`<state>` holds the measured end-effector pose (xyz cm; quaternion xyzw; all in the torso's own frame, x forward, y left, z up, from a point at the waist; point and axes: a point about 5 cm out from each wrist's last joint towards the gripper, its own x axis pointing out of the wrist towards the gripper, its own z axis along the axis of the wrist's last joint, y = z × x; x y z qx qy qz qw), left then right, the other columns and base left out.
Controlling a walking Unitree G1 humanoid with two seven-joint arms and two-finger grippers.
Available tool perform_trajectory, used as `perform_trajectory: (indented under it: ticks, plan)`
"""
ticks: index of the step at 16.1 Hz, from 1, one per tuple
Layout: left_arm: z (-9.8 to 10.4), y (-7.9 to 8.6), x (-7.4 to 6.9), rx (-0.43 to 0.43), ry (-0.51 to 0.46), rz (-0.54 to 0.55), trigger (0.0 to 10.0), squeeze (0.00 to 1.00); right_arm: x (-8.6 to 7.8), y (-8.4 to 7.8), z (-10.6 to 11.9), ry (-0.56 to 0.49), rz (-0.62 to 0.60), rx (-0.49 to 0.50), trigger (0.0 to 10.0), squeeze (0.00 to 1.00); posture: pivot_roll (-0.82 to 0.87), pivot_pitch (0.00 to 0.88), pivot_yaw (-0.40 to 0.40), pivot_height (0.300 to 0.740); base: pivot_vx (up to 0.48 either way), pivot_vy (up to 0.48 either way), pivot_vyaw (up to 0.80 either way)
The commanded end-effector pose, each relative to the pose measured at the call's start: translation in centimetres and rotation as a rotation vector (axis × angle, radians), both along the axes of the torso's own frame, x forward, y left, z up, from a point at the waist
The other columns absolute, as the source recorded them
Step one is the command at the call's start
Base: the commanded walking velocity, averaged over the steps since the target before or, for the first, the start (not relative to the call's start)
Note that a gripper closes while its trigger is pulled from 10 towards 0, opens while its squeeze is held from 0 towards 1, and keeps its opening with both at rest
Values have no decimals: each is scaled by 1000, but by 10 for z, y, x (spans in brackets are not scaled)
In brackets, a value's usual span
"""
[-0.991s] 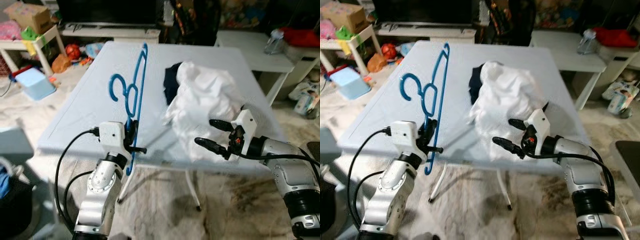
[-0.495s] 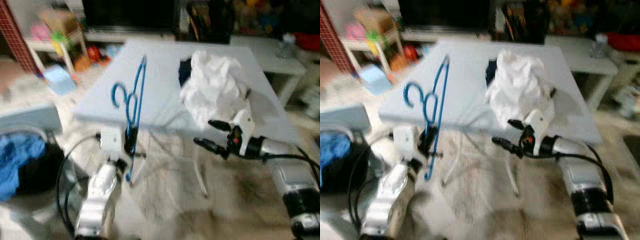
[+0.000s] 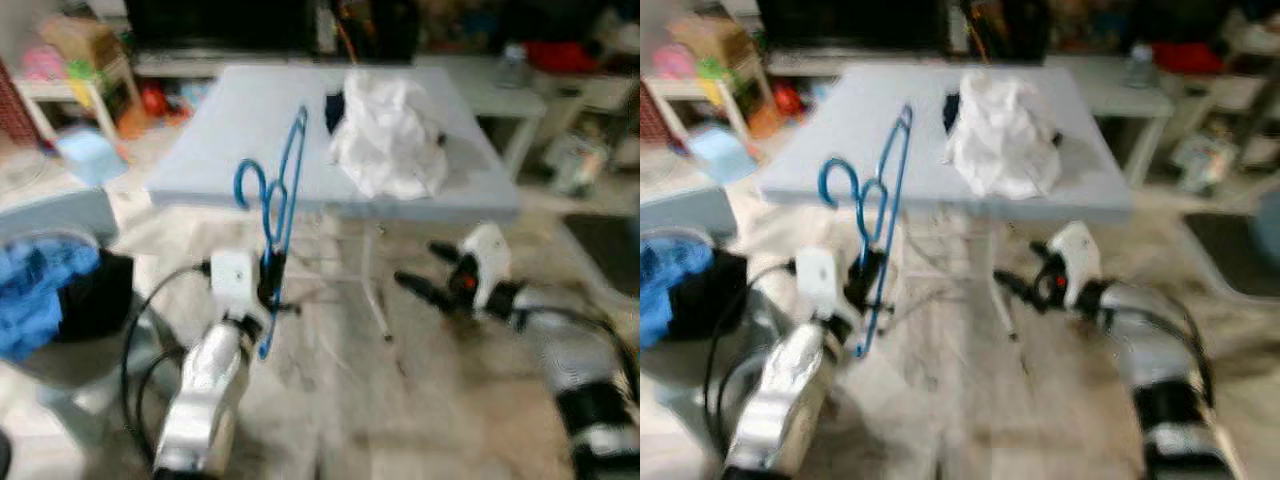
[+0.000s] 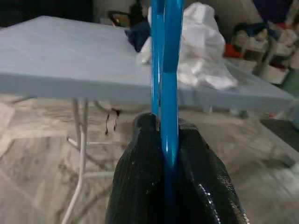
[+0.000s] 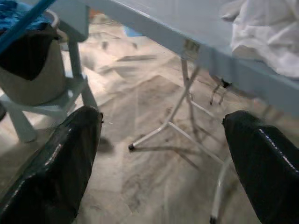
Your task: Hang hanger
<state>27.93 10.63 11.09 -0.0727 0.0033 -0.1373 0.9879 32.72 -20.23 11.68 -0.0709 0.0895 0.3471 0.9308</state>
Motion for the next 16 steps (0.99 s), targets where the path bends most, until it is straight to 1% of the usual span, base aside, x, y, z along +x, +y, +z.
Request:
perform_trajectory:
  ticks: [1, 2, 3, 4, 5, 7, 8, 9, 10, 11, 16]
  plan:
    - [3, 3, 2, 8, -11, 8, 10000, 0, 6, 0, 7, -39, -36, -12, 10000, 0, -32, 0, -14, 740, 0, 0, 0]
    - [1, 3, 2, 5, -6, 1, 10000, 0, 8, 1, 3, -40, -86, -15, 10000, 0, -34, 0, -16, 740, 0, 0, 0]
    - [-5, 3, 1, 14, 13, -10, 10000, 0, 12, 1, -5, -28, -206, 12, 10000, 0, -34, 0, -16, 740, 0, 0, 0]
    - [-11, 5, 1, 19, 37, -7, 10000, 0, 11, 4, -11, -18, -244, 29, 10000, 0, -34, 0, -21, 740, 0, 0, 0]
    - [-19, 9, 1, 22, 74, -18, 10000, 0, 9, 7, -21, 4, -319, 57, 10000, 0, -35, 0, -23, 740, 0, 0, 0]
    - [-30, 14, 1, 42, 145, -32, 10000, 0, 5, 12, -29, 21, -364, 87, 10000, 0, -36, 0, -23, 740, 0, 0, 0]
    - [-35, 16, 1, 60, 175, -37, 10000, 0, 5, 13, -31, 15, -376, 83, 10000, 0, -40, 0, -22, 740, 0, 0, 0]
    - [-40, 17, 0, 51, 213, -48, 10000, 0, 3, 16, -34, 16, -400, 94, 9686, 0, -40, 0, -22, 740, 0, 0, 0]
    - [-42, 19, 1, 60, 225, -53, 10000, 0, 2, 18, -37, 17, -419, 107, 0, 0, -41, 0, -25, 740, 0, 0, 0]
    - [-44, 19, 2, 78, 230, -62, 10000, 0, 1, 19, -39, 21, -438, 107, 0, 0, -41, 0, -25, 740, 0, 0, 0]
    - [-47, 13, 1, 82, 251, -99, 10000, 0, 3, 17, -42, 38, -503, 124, 0, 0, -45, 0, -28, 740, 0, 0, 0]
